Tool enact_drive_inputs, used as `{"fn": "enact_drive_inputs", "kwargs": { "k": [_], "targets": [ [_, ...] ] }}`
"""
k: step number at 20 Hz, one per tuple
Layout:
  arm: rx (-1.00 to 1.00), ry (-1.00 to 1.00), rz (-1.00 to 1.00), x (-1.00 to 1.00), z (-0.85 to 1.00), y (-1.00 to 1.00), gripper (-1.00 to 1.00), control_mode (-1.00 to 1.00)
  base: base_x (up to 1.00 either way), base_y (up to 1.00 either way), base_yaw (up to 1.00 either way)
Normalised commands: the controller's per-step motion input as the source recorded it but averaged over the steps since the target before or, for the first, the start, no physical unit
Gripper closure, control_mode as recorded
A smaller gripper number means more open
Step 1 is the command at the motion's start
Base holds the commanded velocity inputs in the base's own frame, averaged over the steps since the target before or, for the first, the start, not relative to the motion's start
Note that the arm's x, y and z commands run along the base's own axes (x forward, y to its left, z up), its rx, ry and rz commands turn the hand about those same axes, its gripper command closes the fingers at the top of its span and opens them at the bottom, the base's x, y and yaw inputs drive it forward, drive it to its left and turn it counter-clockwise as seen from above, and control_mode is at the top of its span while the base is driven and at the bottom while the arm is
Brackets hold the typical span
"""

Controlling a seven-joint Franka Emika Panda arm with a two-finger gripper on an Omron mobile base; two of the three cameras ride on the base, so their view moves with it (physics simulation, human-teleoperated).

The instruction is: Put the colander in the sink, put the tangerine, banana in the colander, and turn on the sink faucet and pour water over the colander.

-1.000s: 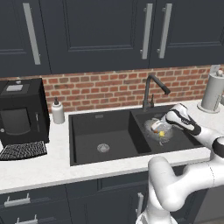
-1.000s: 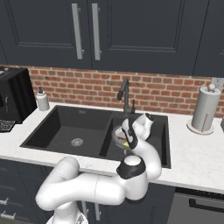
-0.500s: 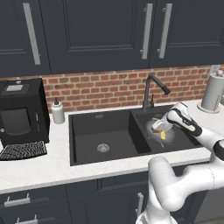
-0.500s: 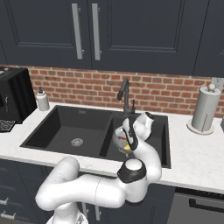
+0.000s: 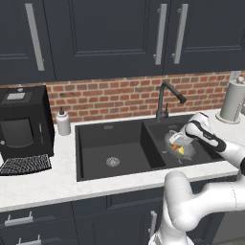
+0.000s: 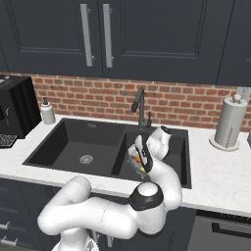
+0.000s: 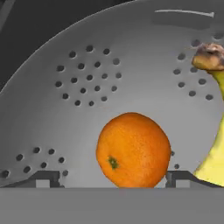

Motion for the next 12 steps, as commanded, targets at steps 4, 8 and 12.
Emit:
{"fn": "enact_drive_inputs", "kwargs": {
  "k": [4,8,12],
  "targets": [
    [-0.09,-0.06,-0.12,-0.20,0.49,0.01,-1.00,-1.00,0.00,0.00,0.00],
    [-0.06,-0.04,-0.12,0.00,0.84,0.08,-1.00,-1.00,0.00,0.00,0.00],
    [-0.02,-0.01,-0.11,0.00,0.68,-0.02,-1.00,-1.00,0.00,0.00,0.00]
  ]
}}
